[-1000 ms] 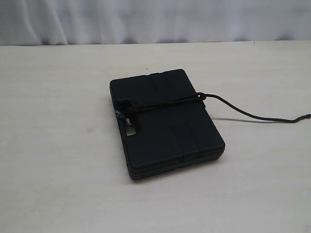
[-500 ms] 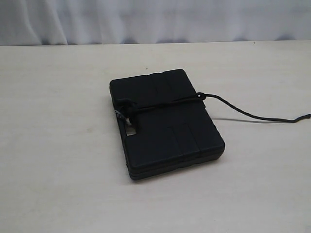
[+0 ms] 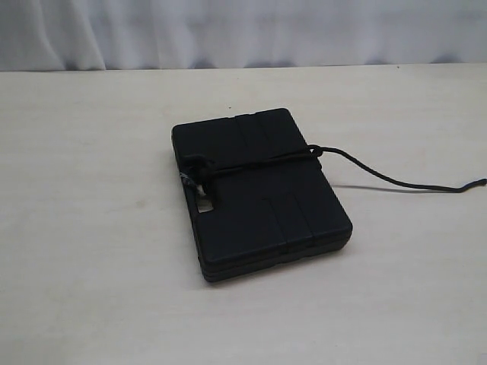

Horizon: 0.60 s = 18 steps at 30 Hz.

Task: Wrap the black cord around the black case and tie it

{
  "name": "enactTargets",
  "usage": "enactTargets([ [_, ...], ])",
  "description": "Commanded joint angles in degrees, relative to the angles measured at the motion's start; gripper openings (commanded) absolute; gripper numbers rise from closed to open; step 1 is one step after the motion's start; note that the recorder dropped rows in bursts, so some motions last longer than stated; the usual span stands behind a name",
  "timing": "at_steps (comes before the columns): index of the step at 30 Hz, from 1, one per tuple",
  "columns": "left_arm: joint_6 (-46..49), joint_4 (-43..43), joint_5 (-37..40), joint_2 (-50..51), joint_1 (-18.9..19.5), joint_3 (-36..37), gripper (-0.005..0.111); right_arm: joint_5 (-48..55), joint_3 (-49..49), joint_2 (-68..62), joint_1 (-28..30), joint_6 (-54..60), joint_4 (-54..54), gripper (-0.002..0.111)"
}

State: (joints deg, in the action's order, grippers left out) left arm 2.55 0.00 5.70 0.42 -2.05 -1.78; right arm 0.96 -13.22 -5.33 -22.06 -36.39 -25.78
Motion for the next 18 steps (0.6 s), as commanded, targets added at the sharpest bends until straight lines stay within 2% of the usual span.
enactTargets([
  [1,0.87,1.48,-0.48,-0.42,0.09,1.78,0.0,-0.29,0.3,0.27,-0.13,-0.29,0.07,0.004],
  [10,0.87,2.95,7.63,-0.42,0.09,1.78,0.0,-0.29,0.3,0.27,-0.13,-0.29,0.07,0.004],
  [13,3.6,2.95,10.29,-0.42,0.09,1.78,0.0,-0.29,0.3,0.27,-0.13,-0.29,0.07,0.004],
  [18,5.18,2.95,11.72,-0.42,0.09,1.78,0.0,-0.29,0.3,0.27,-0.13,-0.29,0.07,0.004],
])
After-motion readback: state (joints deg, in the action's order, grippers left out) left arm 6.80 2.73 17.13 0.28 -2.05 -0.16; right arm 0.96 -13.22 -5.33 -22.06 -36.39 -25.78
